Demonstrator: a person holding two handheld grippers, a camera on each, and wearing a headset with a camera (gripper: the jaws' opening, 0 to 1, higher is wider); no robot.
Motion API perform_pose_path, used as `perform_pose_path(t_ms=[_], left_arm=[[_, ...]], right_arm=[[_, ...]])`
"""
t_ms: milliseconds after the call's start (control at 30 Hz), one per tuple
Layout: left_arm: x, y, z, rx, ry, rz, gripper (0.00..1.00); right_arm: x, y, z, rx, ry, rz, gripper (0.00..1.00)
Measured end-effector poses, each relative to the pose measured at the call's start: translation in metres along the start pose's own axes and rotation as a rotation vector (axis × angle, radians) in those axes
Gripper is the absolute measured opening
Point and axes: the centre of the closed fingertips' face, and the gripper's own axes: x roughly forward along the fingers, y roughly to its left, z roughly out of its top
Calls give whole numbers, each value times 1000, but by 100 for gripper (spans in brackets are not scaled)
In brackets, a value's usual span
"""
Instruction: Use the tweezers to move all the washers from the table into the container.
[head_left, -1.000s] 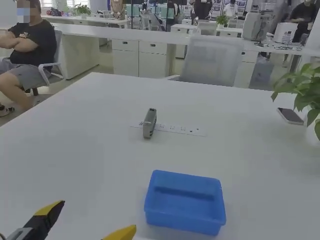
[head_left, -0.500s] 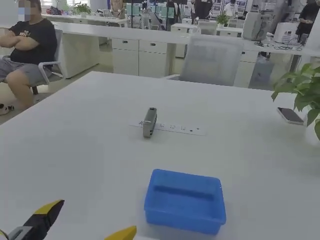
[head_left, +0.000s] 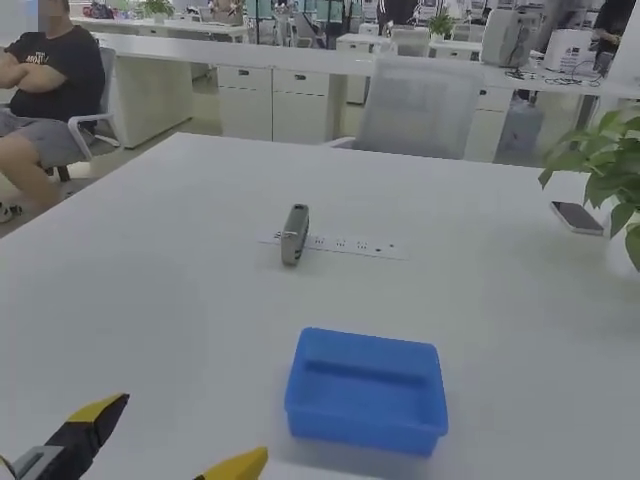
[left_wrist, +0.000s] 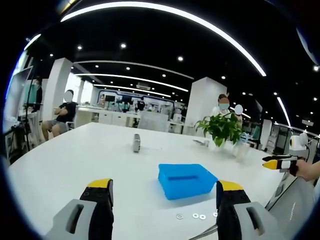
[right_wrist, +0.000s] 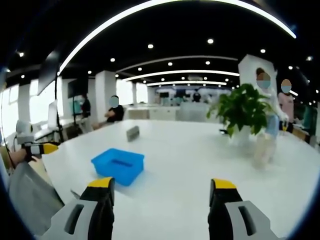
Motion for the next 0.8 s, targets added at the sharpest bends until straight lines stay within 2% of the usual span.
perform_pose_path(t_ms=[167,333,467,533,600,633,667,700,733,767,800], left_arm=[[-1,1,2,8,-7,9,87],[0,1,-1,23,14,16,87],[-1,-2,0,29,17,-6,84],[-1,-5,-1,16,33,-36,76],[-2,-11,-11,41,101,-86,66],[-2,-13,-18,48,142,-98,64],[-3,-17,-29,70,209,-136,63],[-3,-20,-36,83,254,-162,63],[-4,-24,-43,104,304,-197,62],[-4,-26,-46,120,320,-226,60],[-6,-33,-52,120,366,-287,57]], right_arm=[[0,0,0,0,0,1,76],[2,2,-3,-3,17,16,76],[3,5,-5,-33,34,17,77],[3,5,-8,-66,65,8,78],[3,10,-14,-72,117,35,77],[3,13,-16,-71,134,46,77],[4,15,-21,-94,170,70,76],[4,17,-23,-118,196,83,75],[5,23,-27,-149,234,105,72],[6,30,-28,-159,247,123,69],[8,43,-27,-149,255,161,67]])
